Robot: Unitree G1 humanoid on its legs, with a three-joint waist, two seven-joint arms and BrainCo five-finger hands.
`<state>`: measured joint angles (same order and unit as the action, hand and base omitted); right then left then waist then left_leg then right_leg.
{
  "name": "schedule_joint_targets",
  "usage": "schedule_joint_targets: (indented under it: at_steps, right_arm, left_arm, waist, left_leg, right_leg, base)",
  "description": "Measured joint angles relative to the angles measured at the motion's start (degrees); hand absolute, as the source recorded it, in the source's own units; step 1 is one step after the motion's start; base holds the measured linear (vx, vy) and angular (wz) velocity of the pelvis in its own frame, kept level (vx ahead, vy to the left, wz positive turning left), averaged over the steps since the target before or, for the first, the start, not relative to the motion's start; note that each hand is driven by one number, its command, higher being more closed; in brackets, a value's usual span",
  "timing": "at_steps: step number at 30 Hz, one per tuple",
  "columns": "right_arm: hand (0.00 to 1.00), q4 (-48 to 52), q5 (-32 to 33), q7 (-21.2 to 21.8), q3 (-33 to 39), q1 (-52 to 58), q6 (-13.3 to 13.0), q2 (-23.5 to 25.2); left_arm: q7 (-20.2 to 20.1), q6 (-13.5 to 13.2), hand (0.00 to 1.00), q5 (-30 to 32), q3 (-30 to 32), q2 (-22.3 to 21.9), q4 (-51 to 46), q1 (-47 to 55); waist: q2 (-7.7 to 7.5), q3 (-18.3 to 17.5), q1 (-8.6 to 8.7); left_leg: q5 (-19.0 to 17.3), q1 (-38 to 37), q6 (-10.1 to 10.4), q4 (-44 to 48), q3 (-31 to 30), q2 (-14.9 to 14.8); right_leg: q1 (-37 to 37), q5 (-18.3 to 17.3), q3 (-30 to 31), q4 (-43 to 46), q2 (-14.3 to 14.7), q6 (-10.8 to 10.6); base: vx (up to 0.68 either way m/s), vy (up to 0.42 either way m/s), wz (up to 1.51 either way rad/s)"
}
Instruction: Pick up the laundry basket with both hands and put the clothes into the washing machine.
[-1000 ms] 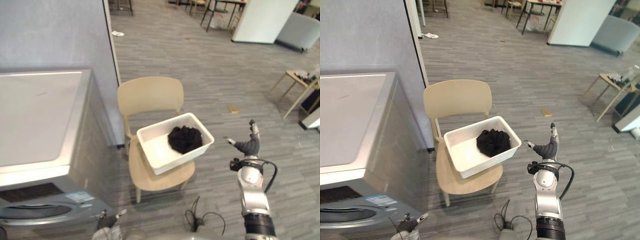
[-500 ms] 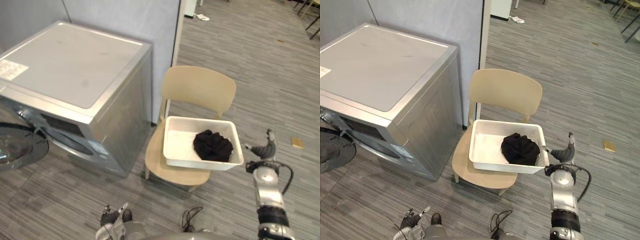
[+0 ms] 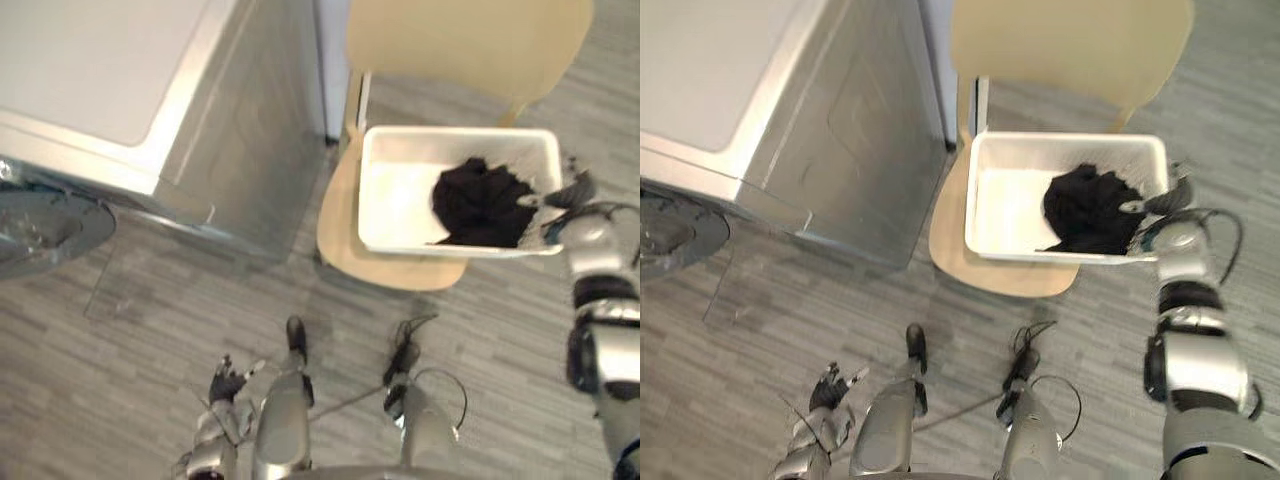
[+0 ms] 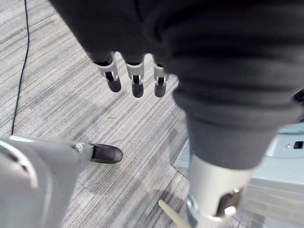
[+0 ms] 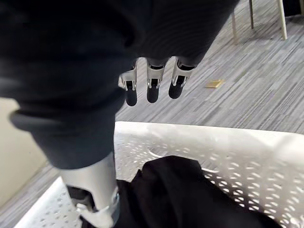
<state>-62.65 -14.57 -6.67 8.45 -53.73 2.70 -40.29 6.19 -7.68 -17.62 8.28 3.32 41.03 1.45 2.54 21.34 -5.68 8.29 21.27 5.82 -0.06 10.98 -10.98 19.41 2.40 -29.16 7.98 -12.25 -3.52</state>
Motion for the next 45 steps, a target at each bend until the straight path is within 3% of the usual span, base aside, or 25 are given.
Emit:
schedule_joint_targets:
  at_steps: [2,7,13,17,28,33,34,38,45]
  right_arm:
    - [0.0,-2.47,1.28,0.93,-0.02,-2.45,-0.05,-1.9]
    - [0.0,-3.5,6.78,1.29,-2.04,-4.96,-0.1,-5.92]
    - [0.0,-3.48,11.81,0.22,-16.59,-10.01,0.22,-10.14]
    - [0.0,-2.68,11.73,-0.83,-23.07,-13.72,0.23,-10.68]
    - [0.0,2.59,9.41,-0.66,-23.93,-16.12,1.05,-10.58]
    - [0.0,6.23,9.36,-0.65,-20.68,-17.7,0.96,-7.81]
    - [0.0,6.61,9.28,-0.66,-19.52,-17.86,0.99,-7.02]
    - [0.0,7.43,9.2,-0.74,-17.22,-17.87,1.0,-6.93]
    - [0.0,4.61,9.23,-0.53,-15.23,-17.8,1.09,-4.79]
  left_arm:
    - [-0.04,-0.32,0.0,-0.97,-1.99,0.28,-2.55,-0.97]
    - [-0.78,-0.59,0.0,-5.54,-4.35,-0.25,-8.04,-2.02]
    - [-1.33,-1.71,0.0,-17.73,-6.24,-1.47,-13.6,-4.43]
    - [-1.22,-2.23,0.0,-20.13,-6.46,-2.12,-14.99,-6.47]
    - [-0.99,-2.13,0.0,-20.05,-6.25,-2.54,-14.11,-7.71]
    - [-0.82,-2.06,0.0,-20.03,-5.03,-1.29,-11.34,-8.94]
    - [-0.8,-1.69,0.0,-20.03,-3.83,-0.83,-10.6,-9.37]
    - [-0.81,-1.6,0.0,-20.03,-3.18,-0.09,-9.47,-9.56]
    - [-0.78,-1.67,0.0,-20.21,-1.71,1.95,-8.8,-10.09]
  waist:
    - [0.36,2.26,0.03]
    - [0.94,3.97,-0.25]
    - [0.88,4.53,0.11]
    - [0.62,4.69,0.08]
    - [0.39,4.61,-1.33]
    - [-1.52,4.48,-1.54]
    - [-2.78,4.4,-1.56]
    - [-4.06,4.44,-1.75]
    - [-4.35,4.4,-1.95]
  left_leg:
    - [0.84,1.44,-0.23,-0.01,-0.35,0.07]
    - [1.71,5.98,0.1,0.01,-0.63,0.56]
    - [2.37,9.91,-0.13,-0.08,0.08,0.24]
    - [3.4,10.17,0.54,-2.13,-0.21,-0.46]
    - [4.6,10.11,1.04,-1.92,-2.22,-1.65]
    - [5.07,9.99,1.71,-1.86,-2.59,-2.78]
    - [5.28,9.99,1.72,-1.78,-2.79,-2.93]
    - [5.54,10.11,1.63,-1.71,-3.02,-2.84]
    - [7.27,12.08,1.51,-3.62,-5.02,-2.5]
  right_leg:
    - [1.13,0.12,-0.69,0.47,-0.76,0.16]
    - [7.12,-0.2,-1.85,4.48,-2.72,-0.22]
    - [13.05,-1.42,-4.05,9.98,-4.78,-0.33]
    - [14.23,-2.7,-6.39,12.24,-5.06,1.08]
    - [14.81,-3.61,-8.88,19.55,-6.76,0.44]
    - [14.8,-3.61,-9.02,20.38,-5.93,0.44]
    - [14.79,-3.61,-9.0,20.49,-5.61,0.44]
    - [14.78,-3.78,-8.46,20.33,-5.34,0.26]
    - [15.11,-5.46,-8.36,17.76,-3.83,1.54]
  base:
    - [-0.08,0.031,0.14]
    - [-0.05,0.019,0.03]
    - [-0.03,-0.02,-0.01]
    - [0.0,-0.052,0.04]
    - [0.04,-0.073,0.1]
    - [0.01,-0.111,-0.02]
    - [0.0,-0.084,-0.02]
    - [0.0,-0.06,0.01]
    - [0.0,-0.047,0.11]
